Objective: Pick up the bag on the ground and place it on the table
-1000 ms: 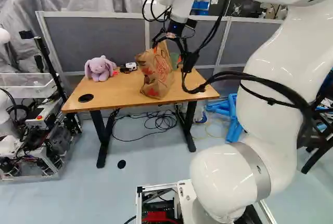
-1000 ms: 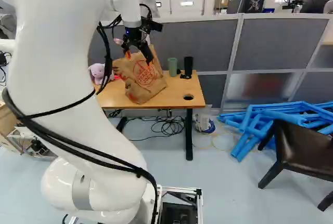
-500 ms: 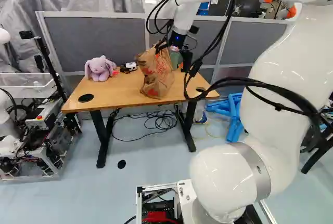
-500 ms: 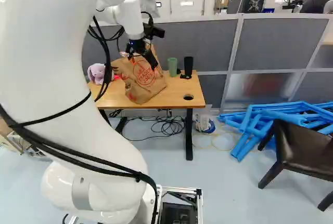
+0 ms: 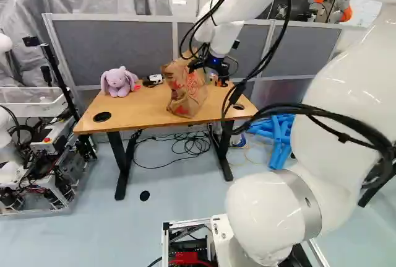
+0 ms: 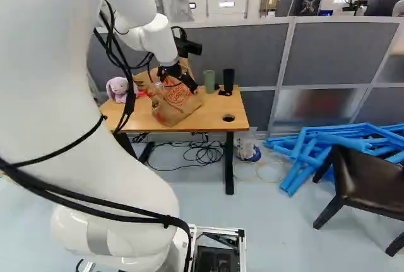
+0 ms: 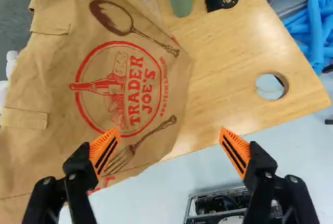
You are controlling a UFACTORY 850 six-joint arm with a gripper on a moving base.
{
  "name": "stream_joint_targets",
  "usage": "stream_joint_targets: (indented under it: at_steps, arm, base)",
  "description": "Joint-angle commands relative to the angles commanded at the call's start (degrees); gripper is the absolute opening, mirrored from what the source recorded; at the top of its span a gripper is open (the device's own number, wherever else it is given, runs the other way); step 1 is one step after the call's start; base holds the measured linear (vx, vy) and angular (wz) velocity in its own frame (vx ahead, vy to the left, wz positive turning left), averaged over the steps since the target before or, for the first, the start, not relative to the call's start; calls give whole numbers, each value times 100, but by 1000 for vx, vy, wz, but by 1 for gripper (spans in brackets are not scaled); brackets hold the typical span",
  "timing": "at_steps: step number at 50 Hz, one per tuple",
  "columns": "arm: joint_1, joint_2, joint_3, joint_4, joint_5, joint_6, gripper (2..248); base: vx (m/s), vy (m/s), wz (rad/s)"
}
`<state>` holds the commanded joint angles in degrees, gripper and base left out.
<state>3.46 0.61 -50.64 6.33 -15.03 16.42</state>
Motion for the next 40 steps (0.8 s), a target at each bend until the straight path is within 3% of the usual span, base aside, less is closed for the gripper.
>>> stream_joint_targets:
  at_steps: [40]
  arm:
    - [-163, 726, 2154, -299, 3069, -775, 247]
  base:
    - [0, 0, 0]
